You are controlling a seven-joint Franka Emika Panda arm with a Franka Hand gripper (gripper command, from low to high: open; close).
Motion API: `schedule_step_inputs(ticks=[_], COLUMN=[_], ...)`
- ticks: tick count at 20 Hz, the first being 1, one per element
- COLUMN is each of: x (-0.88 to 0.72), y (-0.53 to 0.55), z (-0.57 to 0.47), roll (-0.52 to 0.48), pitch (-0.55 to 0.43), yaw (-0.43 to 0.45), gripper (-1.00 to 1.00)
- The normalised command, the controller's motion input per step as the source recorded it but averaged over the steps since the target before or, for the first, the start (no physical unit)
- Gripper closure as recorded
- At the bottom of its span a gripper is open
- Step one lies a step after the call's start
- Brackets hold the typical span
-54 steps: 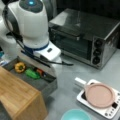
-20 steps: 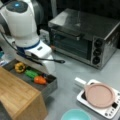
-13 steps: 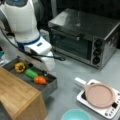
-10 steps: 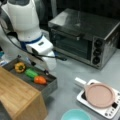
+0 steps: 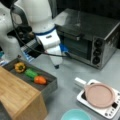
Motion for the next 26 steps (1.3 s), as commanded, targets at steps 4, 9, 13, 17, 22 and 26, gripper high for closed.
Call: schedule_step_inputs(ticks=[4,9,13,17,22,26], x=[0.41,0.56,0.61,0.52,0.38,0.31], y=[0.36,0.32,0.31,0.24,0.26,0.24], z=[0.08,0.28,0.34,0.30,0.20,0.10], roll=[0.191,0.164,0.167,0.168,0.081,0.026], pitch=[0.092,0.379,0.366,0.257,0.201,0.165], yaw=[-0.601,-0.773,-0.642,-0.533,-0.340,-0.185], gripper=[-1.00,-1.00,-1.00,-1.00,-1.00,-1.00])
